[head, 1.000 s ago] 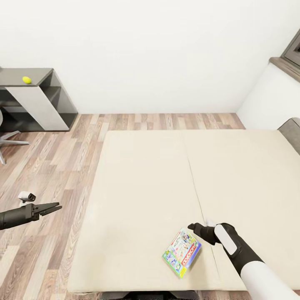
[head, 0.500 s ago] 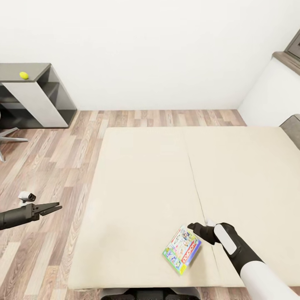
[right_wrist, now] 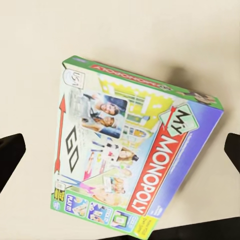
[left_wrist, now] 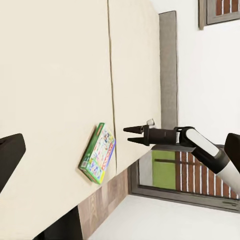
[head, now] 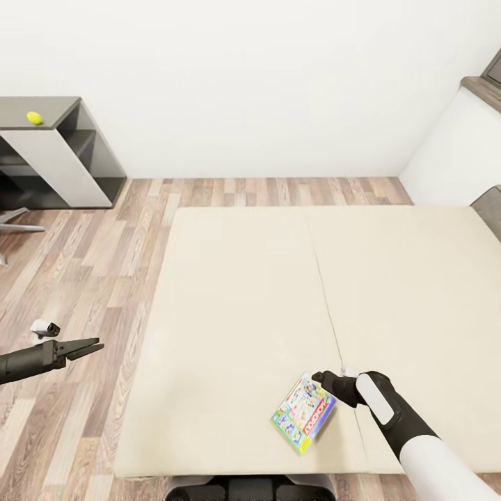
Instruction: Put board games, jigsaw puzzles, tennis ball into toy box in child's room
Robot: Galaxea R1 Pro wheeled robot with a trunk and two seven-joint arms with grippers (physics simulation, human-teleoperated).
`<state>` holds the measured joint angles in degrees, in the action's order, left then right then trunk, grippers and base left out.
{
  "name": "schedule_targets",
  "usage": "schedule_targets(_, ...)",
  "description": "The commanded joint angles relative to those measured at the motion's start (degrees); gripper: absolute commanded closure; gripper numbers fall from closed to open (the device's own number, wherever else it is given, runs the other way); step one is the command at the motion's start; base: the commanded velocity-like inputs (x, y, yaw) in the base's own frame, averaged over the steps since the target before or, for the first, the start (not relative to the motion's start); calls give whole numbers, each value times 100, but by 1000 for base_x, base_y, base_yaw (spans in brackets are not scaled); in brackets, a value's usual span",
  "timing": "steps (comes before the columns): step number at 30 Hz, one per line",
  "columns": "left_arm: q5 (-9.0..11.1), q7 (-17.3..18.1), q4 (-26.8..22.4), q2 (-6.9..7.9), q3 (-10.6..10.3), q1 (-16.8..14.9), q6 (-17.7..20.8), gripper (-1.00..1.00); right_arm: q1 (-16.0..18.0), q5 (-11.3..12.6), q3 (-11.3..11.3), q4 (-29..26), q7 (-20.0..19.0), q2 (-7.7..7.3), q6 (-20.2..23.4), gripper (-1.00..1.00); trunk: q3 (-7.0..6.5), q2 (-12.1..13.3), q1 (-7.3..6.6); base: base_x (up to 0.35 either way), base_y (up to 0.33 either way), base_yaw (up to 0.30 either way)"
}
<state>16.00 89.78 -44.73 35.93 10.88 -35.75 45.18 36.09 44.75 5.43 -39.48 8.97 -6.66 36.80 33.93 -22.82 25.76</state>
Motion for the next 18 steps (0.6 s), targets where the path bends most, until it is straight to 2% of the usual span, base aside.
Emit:
schedule_targets(1, -1, 22, -1, 2, -1, -2, 61, -100, 2, 61, 32, -11, 53, -6, 7, -100, 17, -10, 3, 0, 0, 0)
schedule_targets(18, -1, 22, -1, 2, 1, -2, 61, -100, 3, 61, 36, -51, 52, 8, 11, -100, 177, -10, 3, 0, 0, 0)
